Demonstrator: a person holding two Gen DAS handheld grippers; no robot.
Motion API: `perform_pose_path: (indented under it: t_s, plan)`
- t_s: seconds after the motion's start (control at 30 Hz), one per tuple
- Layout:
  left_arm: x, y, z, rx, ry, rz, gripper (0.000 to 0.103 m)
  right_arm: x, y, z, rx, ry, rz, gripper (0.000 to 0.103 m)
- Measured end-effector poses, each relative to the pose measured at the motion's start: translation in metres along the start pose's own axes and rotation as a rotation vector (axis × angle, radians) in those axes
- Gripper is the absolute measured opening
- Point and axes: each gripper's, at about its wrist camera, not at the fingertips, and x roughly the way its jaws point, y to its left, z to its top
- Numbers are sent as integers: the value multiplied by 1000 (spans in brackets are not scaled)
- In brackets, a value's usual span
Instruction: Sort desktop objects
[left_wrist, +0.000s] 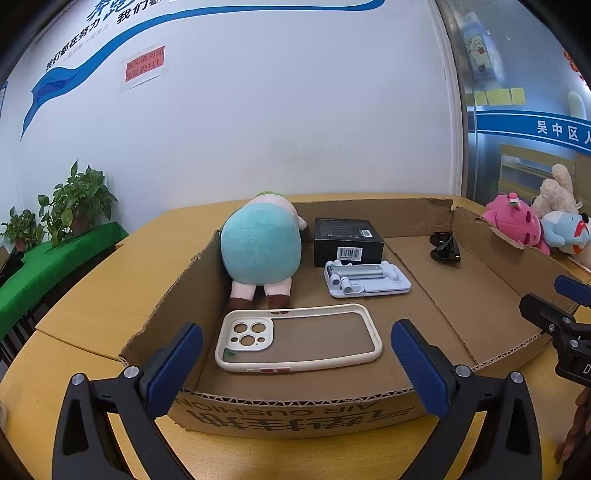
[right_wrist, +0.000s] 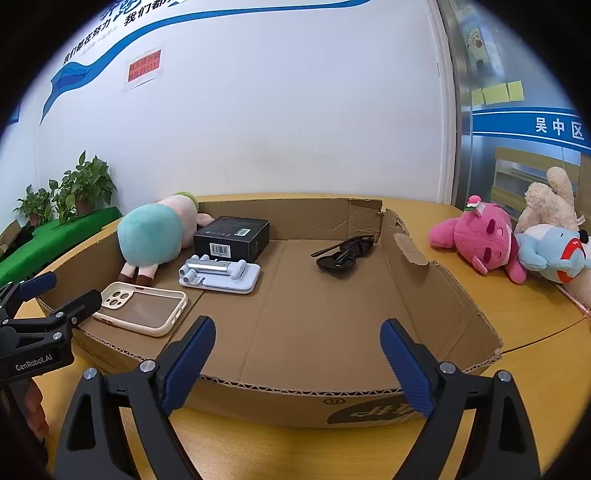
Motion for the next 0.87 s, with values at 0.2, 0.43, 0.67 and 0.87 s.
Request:
perform_pose_path:
  t_s: [0.2, 0.43, 0.67, 0.87]
  plan:
    - [-2, -2, -1, -4, 5, 17, 103, 1, -1, -1, 8, 15, -2, 103]
    - [-2, -3, -1, -3, 5, 17, 103, 1, -1, 0, 5, 14, -3, 103]
    - [-2, -3, -1, -3, 5, 18, 103, 1, 0, 0, 5, 14, -3, 103]
    - [-2, -3, -2, -3, 5, 20, 103, 0, 0, 0, 5, 14, -4, 103]
